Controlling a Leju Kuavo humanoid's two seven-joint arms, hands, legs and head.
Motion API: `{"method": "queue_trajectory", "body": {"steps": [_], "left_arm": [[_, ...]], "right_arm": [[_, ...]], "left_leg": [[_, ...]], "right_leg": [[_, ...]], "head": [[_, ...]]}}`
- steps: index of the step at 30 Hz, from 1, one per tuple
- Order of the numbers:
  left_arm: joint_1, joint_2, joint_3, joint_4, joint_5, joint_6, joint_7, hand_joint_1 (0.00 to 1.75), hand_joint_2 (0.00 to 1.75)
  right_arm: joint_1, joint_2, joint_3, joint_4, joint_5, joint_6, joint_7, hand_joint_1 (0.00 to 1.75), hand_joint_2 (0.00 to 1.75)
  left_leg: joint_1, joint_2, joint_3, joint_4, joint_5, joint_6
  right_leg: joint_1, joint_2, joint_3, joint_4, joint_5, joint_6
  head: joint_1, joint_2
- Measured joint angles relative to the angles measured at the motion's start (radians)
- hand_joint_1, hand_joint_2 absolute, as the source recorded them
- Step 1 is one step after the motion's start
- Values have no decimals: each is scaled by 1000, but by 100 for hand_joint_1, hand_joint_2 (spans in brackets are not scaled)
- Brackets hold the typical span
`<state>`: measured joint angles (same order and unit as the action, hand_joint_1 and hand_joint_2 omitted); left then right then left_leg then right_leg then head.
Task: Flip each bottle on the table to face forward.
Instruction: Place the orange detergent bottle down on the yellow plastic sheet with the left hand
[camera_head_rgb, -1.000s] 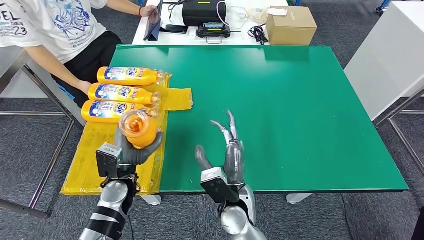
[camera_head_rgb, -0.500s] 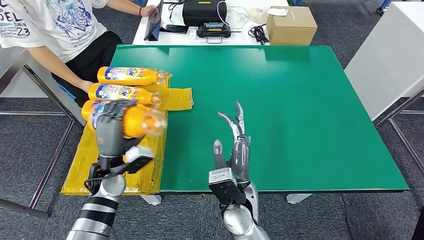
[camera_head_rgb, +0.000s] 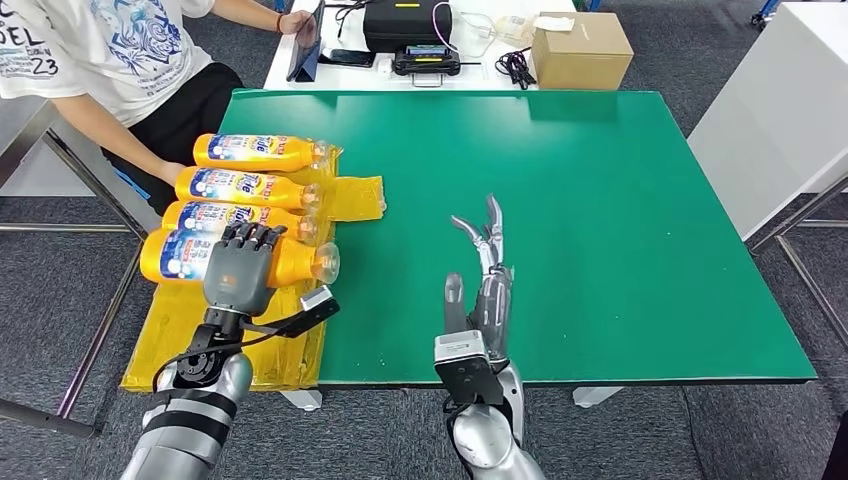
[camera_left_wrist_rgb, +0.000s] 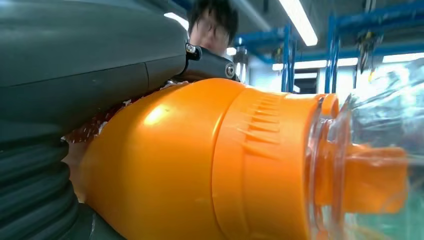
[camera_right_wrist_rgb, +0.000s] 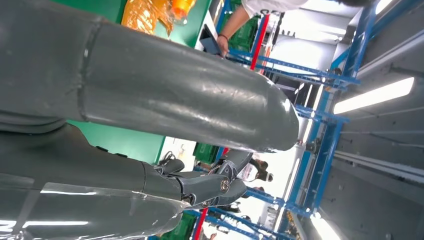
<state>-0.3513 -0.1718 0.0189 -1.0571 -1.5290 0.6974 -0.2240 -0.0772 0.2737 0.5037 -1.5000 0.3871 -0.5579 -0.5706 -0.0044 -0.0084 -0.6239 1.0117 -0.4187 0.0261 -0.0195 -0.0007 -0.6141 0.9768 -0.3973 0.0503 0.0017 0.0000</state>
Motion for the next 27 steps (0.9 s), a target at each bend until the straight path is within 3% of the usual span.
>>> {"method": "queue_trajectory", "body": {"steps": [2,10,16,26,27], "left_arm": [[-18,36,-35,93,-7,1,70,175,175],[-57,96,-137,271,-23,2,181,175,175],[-81,115,-174,396,28,6,124,175,175],[-124,118,-175,483,78,3,74,175,175],[-128,118,-173,491,100,-4,57,166,175]], "right_arm": [[1,-2,-4,-14,-3,-2,5,0,0],[7,-4,-10,-27,-15,28,9,0,0],[14,-5,-12,-26,-18,41,10,0,0],[15,-7,-12,-25,-19,64,18,0,0],[15,-7,-12,-25,-19,66,18,0,0]], "left_leg": [[0,0,0,0,0,0],[0,0,0,0,0,0],[0,-1,0,0,0,0],[0,-1,3,0,0,0],[0,-1,3,0,0,0]], "right_leg": [[0,0,0,0,0,0],[0,0,0,0,0,0],[0,0,0,0,0,0],[0,0,3,0,0,0],[0,0,4,0,0,0]], "head": [[0,0],[0,0],[0,0],[0,0],[0,0]]}}
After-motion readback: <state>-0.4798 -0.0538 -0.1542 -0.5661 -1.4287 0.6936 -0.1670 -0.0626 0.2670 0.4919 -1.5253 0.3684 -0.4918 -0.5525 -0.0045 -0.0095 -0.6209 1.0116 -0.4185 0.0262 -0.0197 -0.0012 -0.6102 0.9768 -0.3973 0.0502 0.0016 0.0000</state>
